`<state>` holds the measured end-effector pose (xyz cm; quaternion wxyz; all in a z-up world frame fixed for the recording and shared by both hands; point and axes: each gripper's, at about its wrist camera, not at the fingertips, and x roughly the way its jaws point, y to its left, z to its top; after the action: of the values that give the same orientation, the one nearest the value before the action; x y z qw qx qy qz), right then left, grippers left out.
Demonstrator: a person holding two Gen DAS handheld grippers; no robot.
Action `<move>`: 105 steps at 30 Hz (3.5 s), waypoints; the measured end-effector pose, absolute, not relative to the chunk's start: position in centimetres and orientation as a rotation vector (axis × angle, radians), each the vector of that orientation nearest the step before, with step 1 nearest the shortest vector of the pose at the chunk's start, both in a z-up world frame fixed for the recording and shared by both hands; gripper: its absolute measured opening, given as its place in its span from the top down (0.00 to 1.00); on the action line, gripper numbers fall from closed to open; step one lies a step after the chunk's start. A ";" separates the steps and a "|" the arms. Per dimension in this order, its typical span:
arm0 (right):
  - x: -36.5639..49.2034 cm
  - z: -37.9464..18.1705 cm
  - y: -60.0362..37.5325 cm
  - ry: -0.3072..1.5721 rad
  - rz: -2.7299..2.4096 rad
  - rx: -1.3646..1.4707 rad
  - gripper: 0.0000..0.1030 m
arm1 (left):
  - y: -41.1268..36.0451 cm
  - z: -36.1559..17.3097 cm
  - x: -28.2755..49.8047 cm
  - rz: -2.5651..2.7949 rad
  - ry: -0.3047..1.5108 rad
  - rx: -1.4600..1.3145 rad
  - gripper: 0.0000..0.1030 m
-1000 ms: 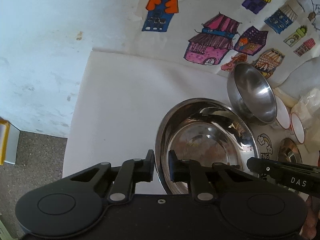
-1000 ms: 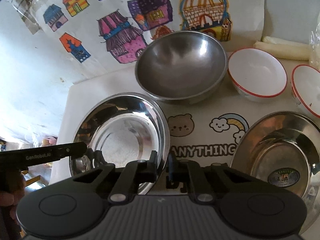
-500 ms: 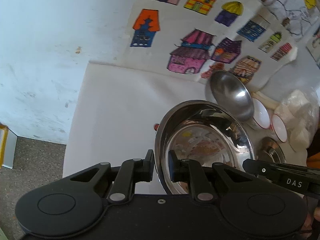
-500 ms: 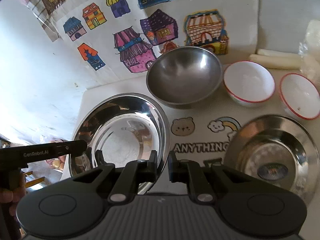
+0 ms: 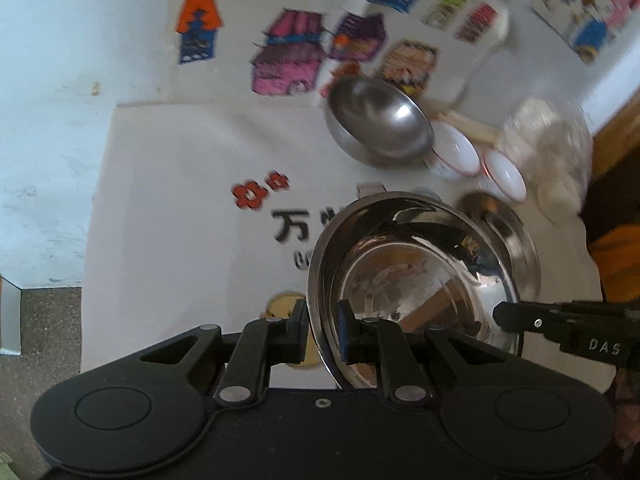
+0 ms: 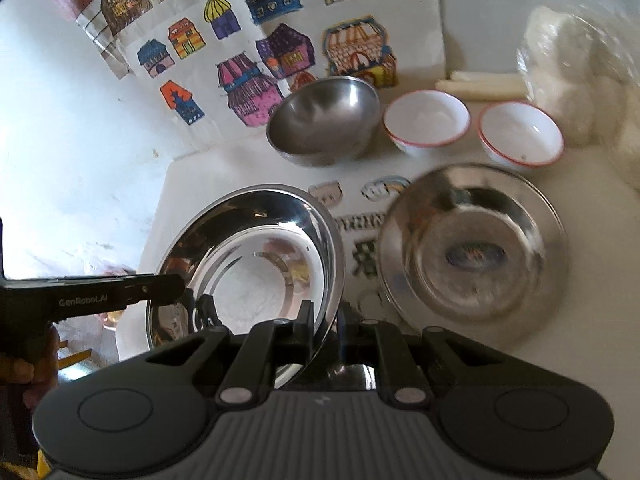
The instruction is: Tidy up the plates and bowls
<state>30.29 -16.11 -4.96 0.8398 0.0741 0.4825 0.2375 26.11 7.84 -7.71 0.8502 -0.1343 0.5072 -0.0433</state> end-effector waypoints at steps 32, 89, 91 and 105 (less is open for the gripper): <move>27.7 -7.5 -15.9 1.197 0.561 -0.059 0.82 | 2.4 -9.7 25.1 -0.082 1.287 -0.042 0.81; 34.1 -7.9 -30.3 1.010 0.365 0.029 0.09 | -11.1 -9.2 39.7 -0.018 1.206 0.089 0.01; 34.7 -8.1 -30.2 1.007 0.375 0.020 0.13 | -11.3 -9.2 39.9 -0.007 1.210 0.099 0.01; 37.1 -9.1 -29.3 1.015 0.441 -0.007 0.35 | -12.0 -9.7 40.0 0.022 1.223 0.129 0.05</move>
<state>37.06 -29.29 -9.13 0.8508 -0.0032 0.4821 0.2092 40.04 -12.03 -9.74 0.8168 0.0607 0.5736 0.0102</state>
